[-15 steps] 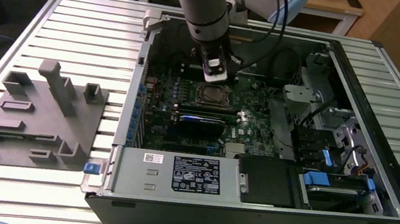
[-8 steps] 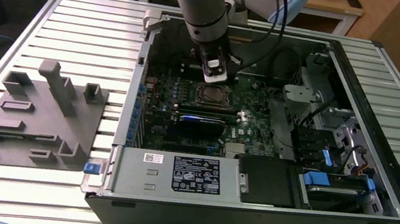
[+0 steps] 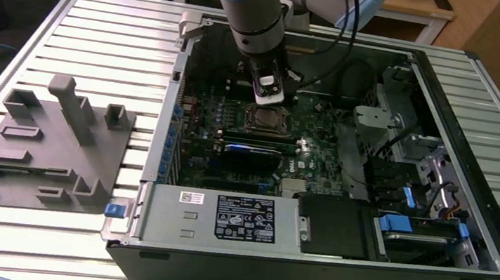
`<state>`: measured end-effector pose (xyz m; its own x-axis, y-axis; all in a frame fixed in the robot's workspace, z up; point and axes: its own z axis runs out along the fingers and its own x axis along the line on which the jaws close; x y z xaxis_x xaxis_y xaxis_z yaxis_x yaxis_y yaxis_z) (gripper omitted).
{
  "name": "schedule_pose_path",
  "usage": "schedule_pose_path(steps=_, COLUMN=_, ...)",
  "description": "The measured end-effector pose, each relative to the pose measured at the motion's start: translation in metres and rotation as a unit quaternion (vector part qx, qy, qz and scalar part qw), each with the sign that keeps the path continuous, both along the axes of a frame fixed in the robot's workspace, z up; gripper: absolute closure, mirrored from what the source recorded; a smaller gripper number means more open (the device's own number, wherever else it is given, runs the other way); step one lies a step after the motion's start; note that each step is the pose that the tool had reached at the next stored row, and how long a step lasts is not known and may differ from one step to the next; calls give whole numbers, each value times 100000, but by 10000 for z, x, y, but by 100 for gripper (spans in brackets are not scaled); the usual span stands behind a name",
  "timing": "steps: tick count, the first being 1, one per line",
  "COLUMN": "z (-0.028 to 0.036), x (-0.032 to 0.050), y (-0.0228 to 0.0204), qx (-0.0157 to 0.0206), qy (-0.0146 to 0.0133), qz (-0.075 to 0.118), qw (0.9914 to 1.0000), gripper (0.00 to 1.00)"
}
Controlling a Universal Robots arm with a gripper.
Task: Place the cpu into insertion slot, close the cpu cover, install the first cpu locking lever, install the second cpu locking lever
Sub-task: 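Install the first cpu locking lever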
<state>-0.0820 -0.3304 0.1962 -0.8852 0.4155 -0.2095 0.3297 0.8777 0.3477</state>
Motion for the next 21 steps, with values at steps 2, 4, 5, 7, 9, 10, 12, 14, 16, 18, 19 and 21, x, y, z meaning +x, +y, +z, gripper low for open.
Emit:
schedule_pose_path(steps=2, z=-6, x=0, y=-1, qx=-10, qy=-93, qz=40, qw=100000, gripper=89)
schedule_pose_path(steps=4, z=-16, x=-1, y=-4, qx=-8, qy=-219, qz=98, qw=100000, gripper=89)
schedule_pose_path(steps=5, z=-20, x=-1, y=-6, qx=-3, qy=-265, qz=136, qw=100000, gripper=89)
schedule_pose_path(steps=7, z=-27, x=0, y=-11, qx=-2, qy=-328, qz=248, qw=99999, gripper=89)
schedule_pose_path(steps=9, z=-34, x=-1, y=-14, qx=-12, qy=-367, qz=356, qw=99999, gripper=89)
schedule_pose_path(steps=10, z=-38, x=-1, y=-15, qx=-16, qy=-377, qz=420, qw=99998, gripper=89)
schedule_pose_path(steps=12, z=-46, x=-1, y=-15, qx=-39, qy=-401, qz=532, qw=99998, gripper=89)
schedule_pose_path(steps=14, z=-56, x=0, y=-15, qx=-73, qy=-429, qz=627, qw=99997, gripper=89)
schedule_pose_path(steps=16, z=-68, x=0, y=-16, qx=-145, qy=-461, qz=705, qw=99996, gripper=89)
schedule_pose_path(steps=18, z=-78, x=0, y=-15, qx=-254, qy=-469, qz=772, qw=99996, gripper=89)
schedule_pose_path(steps=19, z=-82, x=0, y=-15, qx=-326, qy=-469, qz=812, qw=99995, gripper=89)
schedule_pose_path(steps=21, z=-87, x=0, y=-15, qx=-521, qy=-459, qz=886, qw=99994, gripper=89)
